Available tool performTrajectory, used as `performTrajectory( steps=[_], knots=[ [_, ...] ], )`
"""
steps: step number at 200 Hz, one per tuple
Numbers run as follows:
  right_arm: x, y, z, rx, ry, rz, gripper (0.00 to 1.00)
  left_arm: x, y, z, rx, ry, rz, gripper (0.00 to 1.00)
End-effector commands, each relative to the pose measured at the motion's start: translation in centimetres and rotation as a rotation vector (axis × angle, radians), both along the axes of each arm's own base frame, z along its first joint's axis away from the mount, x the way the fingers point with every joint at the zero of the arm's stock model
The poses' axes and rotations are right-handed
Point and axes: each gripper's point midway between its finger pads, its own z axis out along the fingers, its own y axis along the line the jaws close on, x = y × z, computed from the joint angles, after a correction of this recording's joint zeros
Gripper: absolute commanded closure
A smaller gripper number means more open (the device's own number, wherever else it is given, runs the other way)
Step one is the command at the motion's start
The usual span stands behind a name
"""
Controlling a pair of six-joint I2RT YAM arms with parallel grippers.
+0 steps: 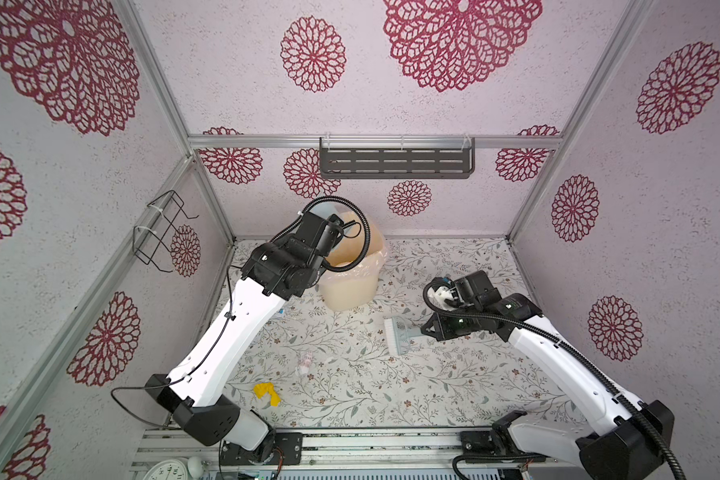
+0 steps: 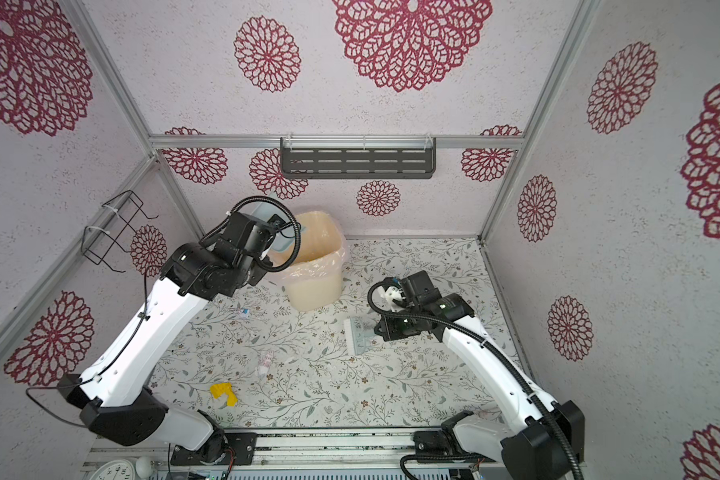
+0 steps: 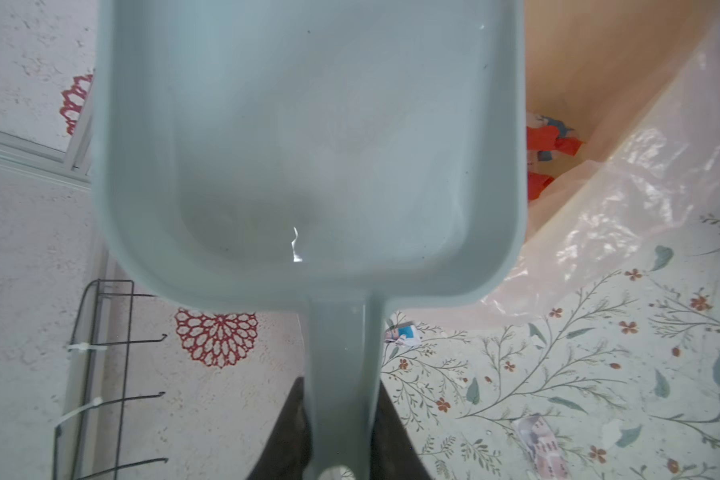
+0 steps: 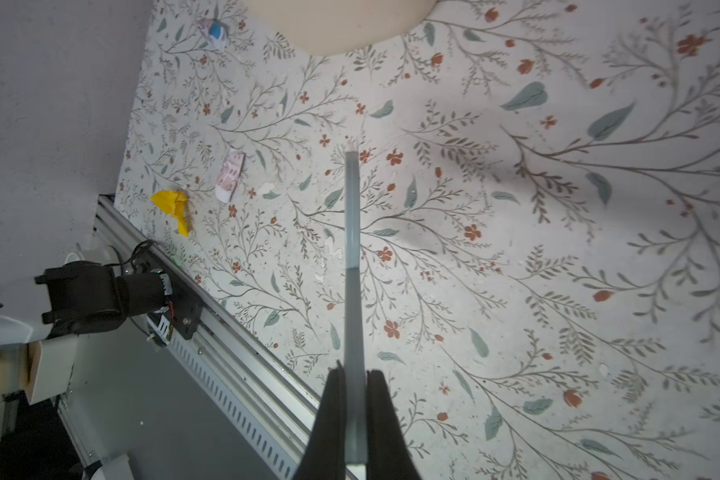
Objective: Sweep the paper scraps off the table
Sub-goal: 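Lower the dustpan beside the pink paper scrap with the left while the right brush approaches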
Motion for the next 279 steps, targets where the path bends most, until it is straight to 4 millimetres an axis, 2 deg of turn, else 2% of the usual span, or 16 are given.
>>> performTrajectory(
  steps=[1, 29, 66, 116, 147, 190, 239, 258, 279],
  knots=[
    [-0.7, 3.5, 2.3, 0.152, -0.018, 0.033, 1.0, -1.6, -0.3, -1.8, -0.157, 0.052, 0.026, 1.0],
    [-1.9, 6.8, 2.9, 0.208, -0.016, 0.094, 1.0, -4.2, 0.7, -2.7, -0.229, 0.068, 0.049, 1.0],
    [-3.2, 11.3, 3.2, 0.289, 0.017, 0.156, 1.0, -6.9, 1.9, -2.7, -0.303, 0.065, 0.066, 1.0],
    [-3.8, 17.3, 3.1, 0.405, 0.07, 0.182, 1.0, -9.9, 3.1, -3.4, -0.386, 0.079, 0.081, 1.0],
    [-4.1, 20.3, 2.0, 0.403, 0.089, 0.197, 1.0, -11.4, 3.7, -3.5, -0.419, 0.093, 0.088, 1.0],
    [-2.9, 24.1, 0.0, 0.397, 0.126, 0.18, 1.0, -12.4, 3.9, -3.8, -0.433, 0.119, 0.087, 1.0],
    [-1.7, 25.8, -3.7, 0.316, 0.19, 0.137, 1.0, -12.6, 3.8, -4.0, -0.437, 0.138, 0.089, 1.0],
    [-1.4, 25.0, -5.1, 0.252, 0.196, 0.11, 1.0, -12.7, 3.8, -4.1, -0.438, 0.143, 0.094, 1.0],
    [-0.8, 23.3, -6.1, 0.212, 0.208, 0.062, 1.0, -12.8, 3.8, -4.3, -0.435, 0.152, 0.097, 1.0]
  ],
)
